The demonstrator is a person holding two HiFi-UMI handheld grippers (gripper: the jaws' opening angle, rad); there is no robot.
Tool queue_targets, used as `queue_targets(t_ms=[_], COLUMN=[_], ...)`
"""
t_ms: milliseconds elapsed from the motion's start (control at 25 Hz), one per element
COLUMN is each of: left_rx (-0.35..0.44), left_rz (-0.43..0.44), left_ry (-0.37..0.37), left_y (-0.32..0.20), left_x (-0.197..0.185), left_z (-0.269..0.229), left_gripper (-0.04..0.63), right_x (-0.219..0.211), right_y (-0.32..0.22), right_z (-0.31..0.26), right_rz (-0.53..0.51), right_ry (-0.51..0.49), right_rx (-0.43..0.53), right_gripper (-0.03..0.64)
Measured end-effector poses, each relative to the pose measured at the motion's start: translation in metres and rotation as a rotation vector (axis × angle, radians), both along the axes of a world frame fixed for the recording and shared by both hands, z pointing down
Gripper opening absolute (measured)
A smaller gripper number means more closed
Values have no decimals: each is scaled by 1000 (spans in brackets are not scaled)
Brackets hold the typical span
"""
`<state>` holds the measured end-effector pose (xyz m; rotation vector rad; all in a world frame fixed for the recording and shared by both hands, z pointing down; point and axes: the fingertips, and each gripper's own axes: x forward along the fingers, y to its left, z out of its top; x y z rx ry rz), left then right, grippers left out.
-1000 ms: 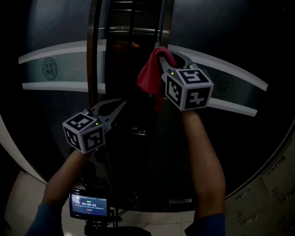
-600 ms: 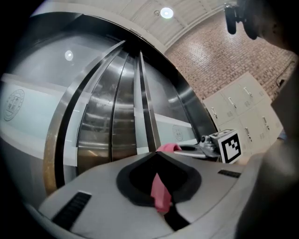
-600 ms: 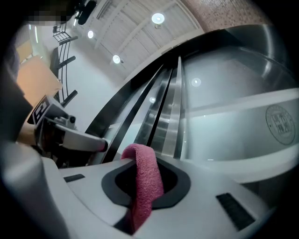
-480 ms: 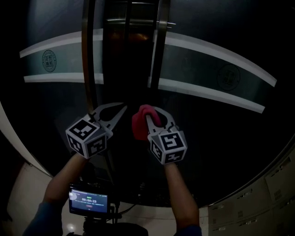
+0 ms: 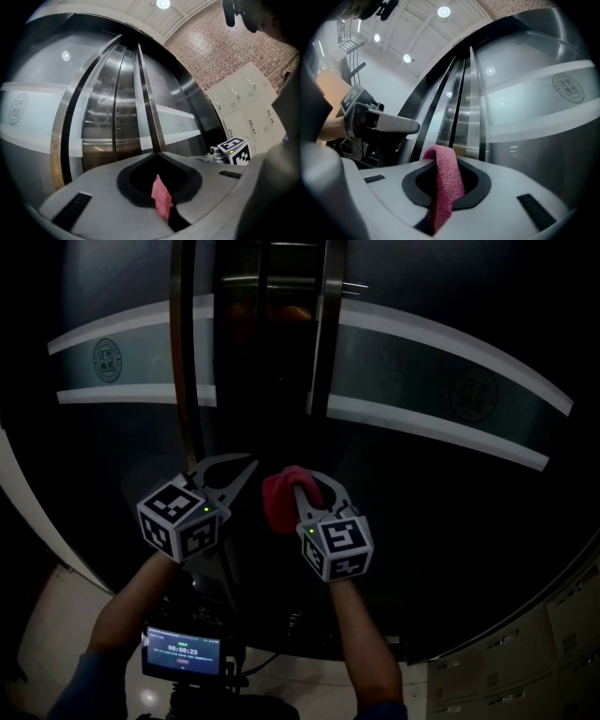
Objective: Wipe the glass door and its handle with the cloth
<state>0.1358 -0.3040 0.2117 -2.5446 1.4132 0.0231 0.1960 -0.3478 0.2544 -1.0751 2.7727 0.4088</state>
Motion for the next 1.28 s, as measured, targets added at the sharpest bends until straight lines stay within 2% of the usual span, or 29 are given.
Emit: queue_targets(t_ms=[160,360,600,800,1000,1120,1280], left_rx=[-1,8,20,42,46,55,48], left_rz=[-34,-58,-50,-22,32,76,138], left_ry=[1,29,10,18,32,36,39], left_y=[4,11,15,13,2,-4,-13], left_x=[-24,-73,-144,-197,-229,-235,-232], left_z=[-7,-26,-37,-46,-51,-54,-49], left_gripper=[12,12,12,12,12,12,12], right_x=[-21,-69,-143,-195,-222,-228,-231], right_y=[23,46,67,64,52,36,27], right_z=[-37,-126,-260,-349,-401,-399,-365], right_rz=[-67,-187,-200,-98,25,76,93], right_ry=[-36,-98,-105,-53,-25,-28,-27], right_rx=[43,119,283,402,436,396,368], right_gripper=[26,27,28,28,28,28,28])
